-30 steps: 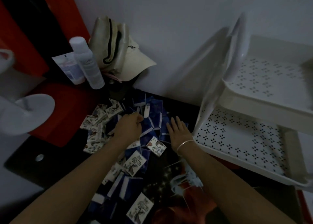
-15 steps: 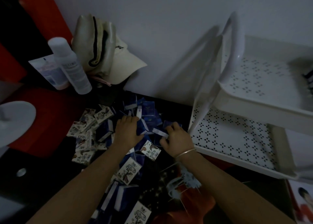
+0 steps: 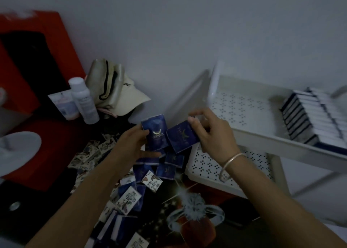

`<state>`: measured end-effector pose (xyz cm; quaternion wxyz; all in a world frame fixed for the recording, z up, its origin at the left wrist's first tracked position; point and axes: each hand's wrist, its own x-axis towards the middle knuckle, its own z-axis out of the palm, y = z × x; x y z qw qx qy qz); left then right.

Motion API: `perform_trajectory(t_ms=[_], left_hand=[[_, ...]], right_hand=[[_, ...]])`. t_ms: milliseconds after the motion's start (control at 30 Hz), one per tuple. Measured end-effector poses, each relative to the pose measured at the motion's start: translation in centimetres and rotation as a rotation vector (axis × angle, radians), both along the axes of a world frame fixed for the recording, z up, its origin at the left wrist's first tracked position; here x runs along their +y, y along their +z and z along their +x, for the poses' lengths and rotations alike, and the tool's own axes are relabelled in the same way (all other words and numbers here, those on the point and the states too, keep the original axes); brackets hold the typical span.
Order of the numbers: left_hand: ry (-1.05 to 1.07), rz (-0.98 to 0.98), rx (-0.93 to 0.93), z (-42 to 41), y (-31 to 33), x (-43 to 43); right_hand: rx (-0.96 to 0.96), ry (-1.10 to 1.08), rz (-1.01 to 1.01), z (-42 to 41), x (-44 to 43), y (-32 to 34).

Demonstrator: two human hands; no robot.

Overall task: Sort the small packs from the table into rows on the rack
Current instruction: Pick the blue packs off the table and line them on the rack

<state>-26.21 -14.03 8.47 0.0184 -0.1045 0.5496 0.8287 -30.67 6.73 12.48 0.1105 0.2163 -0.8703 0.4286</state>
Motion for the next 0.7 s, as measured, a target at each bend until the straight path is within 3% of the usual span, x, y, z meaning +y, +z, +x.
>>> perform_trajectory(t_ms=[233,367,467,600,700], left_hand=[[-0.096,-0.106,0.141,-0.1,6.5,6.6],[-0.198,-0.175,0.17,-1.6,7.2,10.9],[-0.205,-0.11,0.137,-3.3,7.4,14.5],[-0.209,-0.102,0.161,-6.3,8.1,18.1],[-0.23,-0.117,0.182,-9.0,8.8,20.0]], right_hand=[[-0.287,0.025,-0.286,-0.1,6.8,5.2],[-0.431,-0.016,-0.354,-1.7,12.4,7.7],[-0.487,-0.145,-0.343,-4.1,17.3,9.4],[-0.385,-0.353,-0.294,-9.3,23.0,10.6],[-0.09,-0.542,0.001,-13.4,26.0,10.3]])
